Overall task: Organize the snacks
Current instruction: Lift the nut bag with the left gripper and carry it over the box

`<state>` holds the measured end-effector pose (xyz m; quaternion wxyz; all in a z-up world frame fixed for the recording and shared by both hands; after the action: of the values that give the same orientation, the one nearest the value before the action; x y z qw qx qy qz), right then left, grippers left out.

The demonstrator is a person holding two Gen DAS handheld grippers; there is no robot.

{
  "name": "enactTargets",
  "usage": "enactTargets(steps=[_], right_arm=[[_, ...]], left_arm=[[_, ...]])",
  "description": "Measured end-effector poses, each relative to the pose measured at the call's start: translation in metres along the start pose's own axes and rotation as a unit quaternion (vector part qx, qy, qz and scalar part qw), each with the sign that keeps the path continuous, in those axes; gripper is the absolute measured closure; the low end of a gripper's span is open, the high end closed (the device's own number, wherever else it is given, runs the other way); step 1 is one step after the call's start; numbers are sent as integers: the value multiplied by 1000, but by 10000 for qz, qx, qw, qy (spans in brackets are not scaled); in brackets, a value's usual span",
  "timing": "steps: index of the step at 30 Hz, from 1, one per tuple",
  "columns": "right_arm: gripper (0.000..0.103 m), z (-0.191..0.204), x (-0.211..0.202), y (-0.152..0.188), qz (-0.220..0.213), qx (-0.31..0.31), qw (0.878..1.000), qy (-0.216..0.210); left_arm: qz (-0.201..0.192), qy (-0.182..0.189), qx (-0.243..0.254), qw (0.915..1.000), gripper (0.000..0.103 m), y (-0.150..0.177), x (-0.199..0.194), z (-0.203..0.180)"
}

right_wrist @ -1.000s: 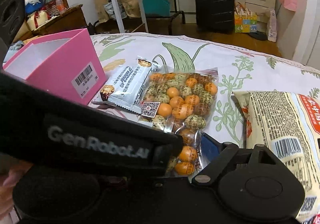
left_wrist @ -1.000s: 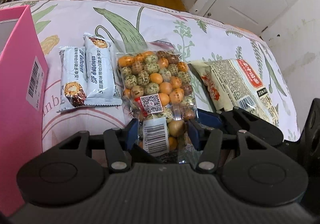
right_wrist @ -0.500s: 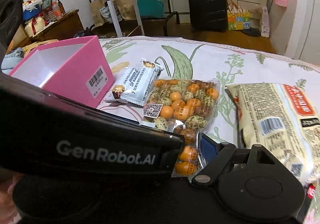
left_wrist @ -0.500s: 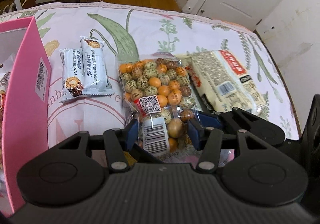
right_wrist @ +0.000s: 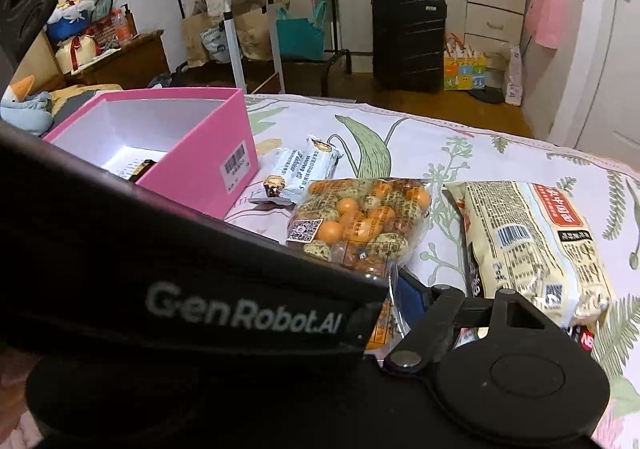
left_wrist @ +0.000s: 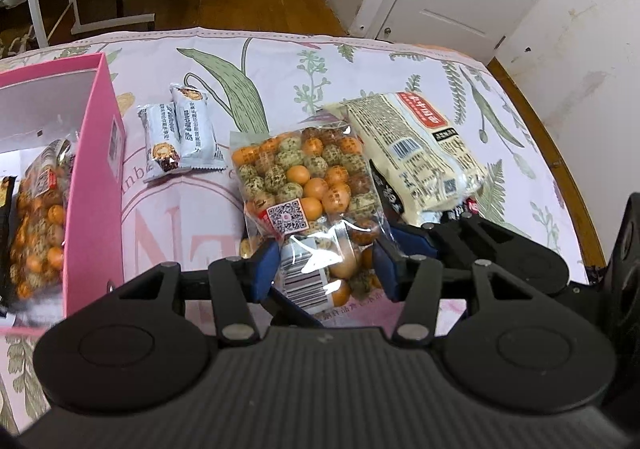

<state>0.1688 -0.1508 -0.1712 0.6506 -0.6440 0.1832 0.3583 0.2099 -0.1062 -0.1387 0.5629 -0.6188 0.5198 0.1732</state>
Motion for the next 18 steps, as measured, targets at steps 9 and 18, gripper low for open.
enactTargets(steps=[9, 18], right_arm=[[23, 16, -35, 9, -196, 70, 9997, 94], [23, 43, -70, -1, -39, -181, 9996, 197]], left_arm=[[-155, -2, 160, 9998, 53, 20, -38, -13], [-312, 96, -67, 9994, 53, 30, -85, -14]])
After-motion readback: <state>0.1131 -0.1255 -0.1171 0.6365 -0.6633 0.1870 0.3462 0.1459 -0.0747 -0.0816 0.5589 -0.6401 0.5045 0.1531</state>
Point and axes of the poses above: each gripper's, at about its wrist camera, not at the fingertips, and x roughly the way its jaws point, z to its left, y to its underside, the point moved 6 cm from there along x, roughly the way its jaws point, and after that the axes turned 1 degree about -x, right-handed, at the moved point
